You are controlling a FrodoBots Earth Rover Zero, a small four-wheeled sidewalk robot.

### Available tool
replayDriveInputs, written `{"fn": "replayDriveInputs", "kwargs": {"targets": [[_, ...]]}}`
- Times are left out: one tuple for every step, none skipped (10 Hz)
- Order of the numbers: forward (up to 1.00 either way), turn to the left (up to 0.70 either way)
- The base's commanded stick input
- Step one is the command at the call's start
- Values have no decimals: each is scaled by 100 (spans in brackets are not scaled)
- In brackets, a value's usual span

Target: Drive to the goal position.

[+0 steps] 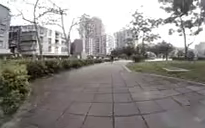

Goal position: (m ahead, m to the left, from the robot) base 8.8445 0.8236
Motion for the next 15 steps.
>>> {"fn": "replayDriveInputs", "kwargs": {"targets": [[85, 0], [85, 0], [85, 0], [85, 0], [85, 0], [85, 0], [85, 0], [85, 0], [85, 0], [85, 0], [85, 0], [85, 0], [85, 0], [85, 0], [85, 0]]}}
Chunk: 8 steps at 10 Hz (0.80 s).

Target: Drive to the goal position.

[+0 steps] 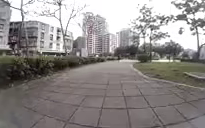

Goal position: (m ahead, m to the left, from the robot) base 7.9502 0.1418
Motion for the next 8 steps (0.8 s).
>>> {"fn": "replayDriveInputs", "kwargs": {"targets": [[85, 0], [85, 0], [85, 0], [85, 0], [85, 0], [85, 0], [85, 0], [85, 0]]}}
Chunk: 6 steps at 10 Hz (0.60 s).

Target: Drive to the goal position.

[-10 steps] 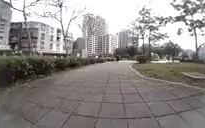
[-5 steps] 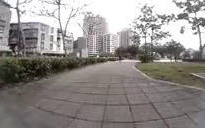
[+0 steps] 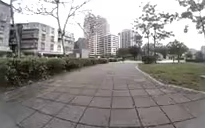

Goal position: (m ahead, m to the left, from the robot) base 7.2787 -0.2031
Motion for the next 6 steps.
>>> {"fn": "replayDriveInputs", "kwargs": {"targets": [[85, 0], [85, 0], [85, 0], [85, 0], [85, 0], [85, 0]]}}
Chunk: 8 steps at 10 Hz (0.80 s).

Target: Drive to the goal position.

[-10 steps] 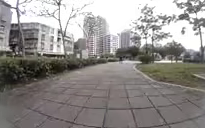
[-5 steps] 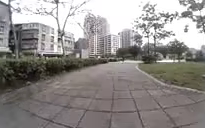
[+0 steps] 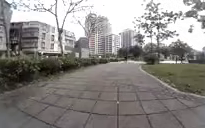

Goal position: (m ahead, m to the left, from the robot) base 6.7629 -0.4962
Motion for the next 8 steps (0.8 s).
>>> {"fn": "replayDriveInputs", "kwargs": {"targets": [[85, 0], [85, 0], [85, 0], [85, 0], [85, 0], [85, 0], [85, 0], [85, 0]]}}
